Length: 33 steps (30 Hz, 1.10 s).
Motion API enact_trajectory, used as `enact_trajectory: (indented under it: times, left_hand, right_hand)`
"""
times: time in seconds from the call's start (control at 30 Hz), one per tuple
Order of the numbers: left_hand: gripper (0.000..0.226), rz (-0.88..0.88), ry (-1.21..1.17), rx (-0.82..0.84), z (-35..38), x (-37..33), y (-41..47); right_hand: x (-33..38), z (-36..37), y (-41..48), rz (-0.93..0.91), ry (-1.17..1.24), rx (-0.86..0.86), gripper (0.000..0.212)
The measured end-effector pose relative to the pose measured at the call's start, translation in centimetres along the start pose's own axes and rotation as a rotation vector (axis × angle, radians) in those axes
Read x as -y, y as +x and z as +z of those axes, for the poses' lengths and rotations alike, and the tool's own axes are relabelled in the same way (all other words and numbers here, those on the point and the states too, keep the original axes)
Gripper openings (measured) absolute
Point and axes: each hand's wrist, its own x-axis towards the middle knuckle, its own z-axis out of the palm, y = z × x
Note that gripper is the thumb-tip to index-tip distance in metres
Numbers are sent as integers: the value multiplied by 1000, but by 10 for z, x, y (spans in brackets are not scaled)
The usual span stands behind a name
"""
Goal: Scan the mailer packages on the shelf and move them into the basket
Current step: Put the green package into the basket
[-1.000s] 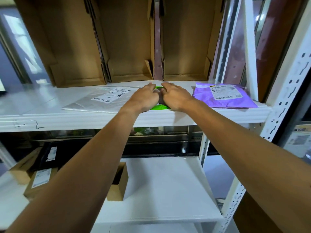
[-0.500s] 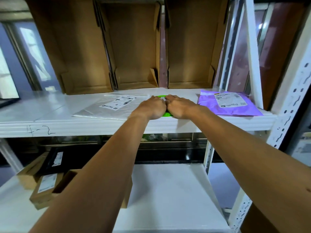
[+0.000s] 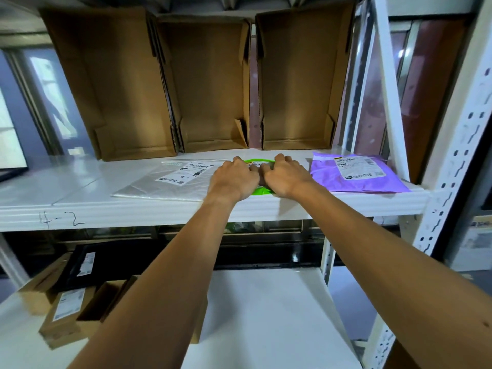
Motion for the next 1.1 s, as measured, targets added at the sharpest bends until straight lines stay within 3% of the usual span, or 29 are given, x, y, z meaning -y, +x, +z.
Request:
enact_trajectory:
  times: [0.27,0.47,0.67,0.77,0.9,1.0,1.1]
  left_hand:
    - [47,-17,-80,-32,-4,0,-3]
    - [38,6,-87,-39,-7,2,-11]
    - [72,10,-6,71,-5,2,-15]
    - [56,34,7,80,-11,3,-26]
    - [68,103,44,66,-10,3,-40]
    - [48,122,50,33,-17,2,-53]
    - [44,119,48,34,-24,4,-59]
  right_hand:
    - [1,-3,-7,-18,66,-39,57]
    - [1,-2,-12,-127,5,-35,48]
    - [8,-14,-20,-155,-108,127,47]
    - [10,-17,-31,-166,-146,164,48]
    - [12,-22,-48,-184,-153,169,46]
    - [11,-24,-58,-180,-134,157,47]
    - [7,-24,-64,-174,-116,165,50]
